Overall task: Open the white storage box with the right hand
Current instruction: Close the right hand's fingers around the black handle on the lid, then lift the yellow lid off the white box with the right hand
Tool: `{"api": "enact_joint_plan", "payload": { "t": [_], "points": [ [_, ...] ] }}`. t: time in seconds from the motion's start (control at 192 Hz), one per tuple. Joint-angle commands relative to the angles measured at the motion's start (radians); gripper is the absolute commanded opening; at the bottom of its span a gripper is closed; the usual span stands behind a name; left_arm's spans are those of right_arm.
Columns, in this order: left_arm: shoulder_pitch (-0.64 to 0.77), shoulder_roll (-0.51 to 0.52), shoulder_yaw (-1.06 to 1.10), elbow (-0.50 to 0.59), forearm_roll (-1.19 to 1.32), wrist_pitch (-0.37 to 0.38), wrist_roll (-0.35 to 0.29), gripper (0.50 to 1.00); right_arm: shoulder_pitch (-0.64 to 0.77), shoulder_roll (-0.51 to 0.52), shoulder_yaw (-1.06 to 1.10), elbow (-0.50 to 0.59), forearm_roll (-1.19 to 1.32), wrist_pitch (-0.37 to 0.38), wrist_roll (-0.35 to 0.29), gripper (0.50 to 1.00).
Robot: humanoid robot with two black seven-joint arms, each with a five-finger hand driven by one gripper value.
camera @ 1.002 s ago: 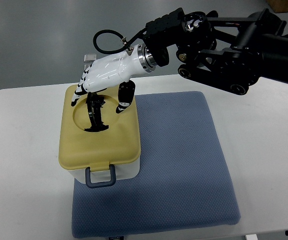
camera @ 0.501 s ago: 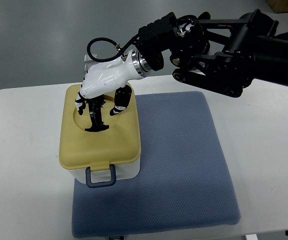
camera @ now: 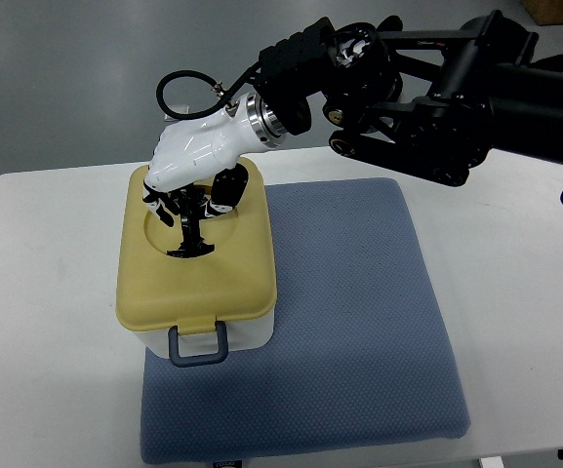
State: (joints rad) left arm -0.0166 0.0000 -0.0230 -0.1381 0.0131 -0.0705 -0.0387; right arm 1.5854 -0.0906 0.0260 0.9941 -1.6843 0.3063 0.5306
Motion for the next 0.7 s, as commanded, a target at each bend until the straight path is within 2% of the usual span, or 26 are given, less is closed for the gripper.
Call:
{"api": "enact_joint_plan", "payload": {
  "t": [0.0,0.052,0.694],
  "points": [
    [0.001,0.0,0.0,0.0,-0.001,0.0,0.0,1.0,0.001,0.0,0.002,0.001,0.0,0.001,0.0,0.533],
    [0.001,0.0,0.0,0.0,-0.001,0.0,0.0,1.0,0.001,0.0,0.0,0.003,0.0,0.002,0.002,0.5],
    [0.001,0.0,0.0,0.0,-0.001,0.0,-0.001,1.0,0.014,-0.003,0.003,0.009,0.002,0.005,0.011,0.5]
  ]
}}
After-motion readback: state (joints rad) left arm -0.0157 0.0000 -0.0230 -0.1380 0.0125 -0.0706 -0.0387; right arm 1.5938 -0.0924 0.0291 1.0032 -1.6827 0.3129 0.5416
